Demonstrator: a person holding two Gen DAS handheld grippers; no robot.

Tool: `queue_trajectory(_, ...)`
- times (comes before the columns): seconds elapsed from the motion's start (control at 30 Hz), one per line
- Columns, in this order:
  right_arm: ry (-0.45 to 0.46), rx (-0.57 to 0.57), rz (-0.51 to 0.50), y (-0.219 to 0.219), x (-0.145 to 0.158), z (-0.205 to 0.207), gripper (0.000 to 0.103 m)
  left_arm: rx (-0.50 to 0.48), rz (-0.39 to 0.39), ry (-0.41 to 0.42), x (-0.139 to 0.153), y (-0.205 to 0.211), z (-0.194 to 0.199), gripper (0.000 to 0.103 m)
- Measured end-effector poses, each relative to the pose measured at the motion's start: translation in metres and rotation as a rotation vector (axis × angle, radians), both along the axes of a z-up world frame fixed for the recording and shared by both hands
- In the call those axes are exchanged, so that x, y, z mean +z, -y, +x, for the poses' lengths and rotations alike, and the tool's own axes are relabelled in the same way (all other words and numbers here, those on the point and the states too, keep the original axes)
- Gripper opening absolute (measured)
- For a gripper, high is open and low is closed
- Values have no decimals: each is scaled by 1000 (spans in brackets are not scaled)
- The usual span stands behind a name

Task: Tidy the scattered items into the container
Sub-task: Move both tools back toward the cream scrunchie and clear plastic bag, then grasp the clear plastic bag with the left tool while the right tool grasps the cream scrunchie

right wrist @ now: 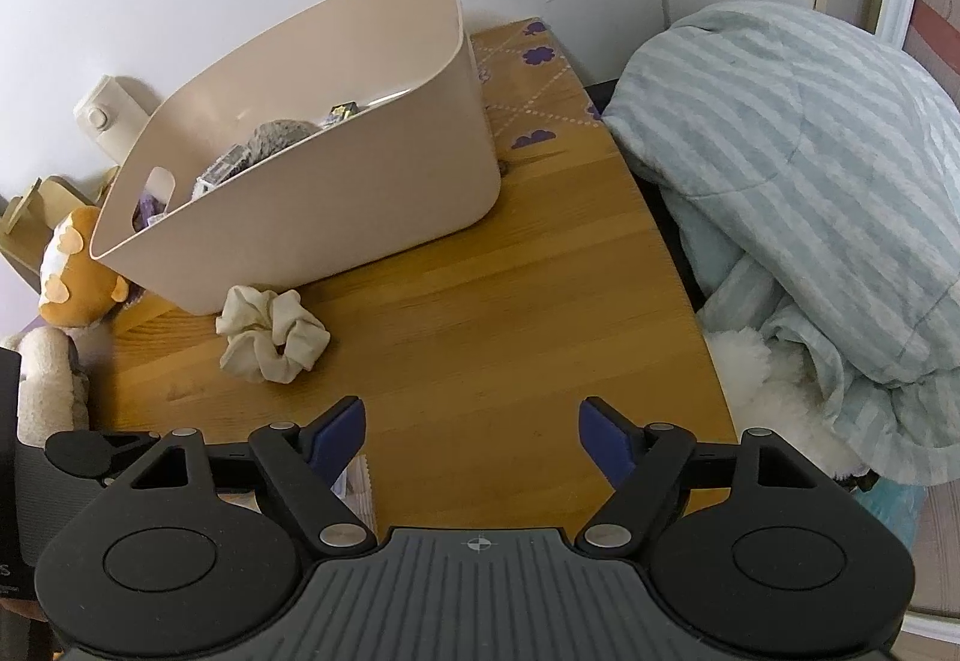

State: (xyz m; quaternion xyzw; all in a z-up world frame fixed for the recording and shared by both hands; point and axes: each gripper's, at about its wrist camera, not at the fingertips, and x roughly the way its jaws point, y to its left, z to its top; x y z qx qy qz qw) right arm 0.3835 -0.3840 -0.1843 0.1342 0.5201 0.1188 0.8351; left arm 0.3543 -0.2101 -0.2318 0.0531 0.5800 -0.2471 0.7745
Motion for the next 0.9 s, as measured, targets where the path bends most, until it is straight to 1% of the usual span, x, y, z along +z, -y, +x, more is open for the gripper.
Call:
queue_trajectory(0.07,-2,1,-2,-2,-1,2,83,46,-38,2,0,-5,1,57)
queue_trajectory(0.1,-3,2,-3,-3,-2,2,83,68,-56,-1,0,-7,1,56)
queue_trajectory(0.13,-6,4,-3,-4,-3,3,83,83,-65,-2,0,-9,0,51)
queue_trajectory(0.17,-10,6,-4,-5,-5,4,83,88,-65,2,1,-10,0,44)
queue_trajectory(0.27,-18,16,-4,-8,-8,9,83,93,-70,1,0,-15,-4,36)
queue_trajectory(0.33,-20,21,-2,-11,-10,14,83,116,-78,-6,2,-17,-3,34)
queue_trajectory(0.47,-21,48,6,-25,-13,33,84,163,-65,-3,5,-29,-3,34)
queue_trajectory(0.6,-16,121,-15,-53,-18,50,84,222,-50,-1,4,-47,-4,34)
queue_trajectory(0.8,-20,222,-28,-97,-25,67,86,356,-40,-6,3,-84,1,33)
queue_trajectory(0.9,-21,275,-52,-118,-31,75,86,395,-37,-7,3,-93,3,33)
